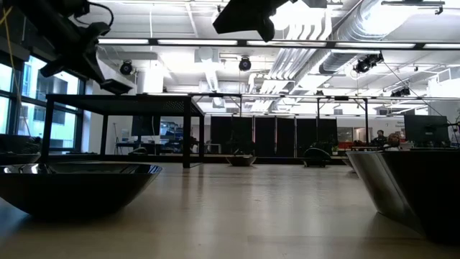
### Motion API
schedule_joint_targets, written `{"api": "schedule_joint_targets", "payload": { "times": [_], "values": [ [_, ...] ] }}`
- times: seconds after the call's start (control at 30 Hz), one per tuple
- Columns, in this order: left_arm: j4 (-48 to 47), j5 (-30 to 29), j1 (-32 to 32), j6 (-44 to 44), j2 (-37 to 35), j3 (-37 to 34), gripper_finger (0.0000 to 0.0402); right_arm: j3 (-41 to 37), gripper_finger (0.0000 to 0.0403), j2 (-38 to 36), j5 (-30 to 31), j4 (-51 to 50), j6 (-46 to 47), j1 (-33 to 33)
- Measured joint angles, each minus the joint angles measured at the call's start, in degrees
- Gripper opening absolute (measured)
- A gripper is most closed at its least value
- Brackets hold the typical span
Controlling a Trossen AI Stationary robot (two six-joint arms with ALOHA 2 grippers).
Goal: Pick & Place Mini shaped plates
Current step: Put the black square plate on the shelf, then put the black leaf shaped plate on the shelf
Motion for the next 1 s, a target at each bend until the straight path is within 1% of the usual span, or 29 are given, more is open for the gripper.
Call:
{"api": "schedule_joint_targets", "payload": {
  "times": [0.13,0.23,0.4,0.57,0.77,0.93,1.0],
  "values": [
    [-0.57,3.45,4.75,2.35,1.33,-0.02,0.0000,0.00,0.0058,0.00,0.21,0.04,0.02,0.00],
    [-2.10,5.02,7.16,3.61,2.53,-0.02,0.0000,0.00,0.0057,0.00,0.21,0.04,0.07,0.00],
    [-4.31,5.32,9.60,5.65,3.56,-0.02,0.0000,0.00,0.0057,0.00,0.22,0.04,0.13,0.00],
    [-4.48,4.70,10.30,5.85,3.51,-0.02,0.0007,0.00,0.0058,0.00,0.32,0.04,0.15,0.00],
    [-4.72,3.13,10.28,6.51,3.51,0.41,0.0041,0.00,0.0060,0.00,0.71,0.04,0.20,0.00],
    [-4.57,1.18,10.28,7.51,3.51,3.65,0.0068,0.00,0.0064,0.00,0.11,0.04,0.46,0.00],
    [-4.57,1.97,10.28,8.94,3.50,5.40,0.0072,0.00,0.0061,0.00,-0.60,-0.14,1.11,0.00]
  ]
}}
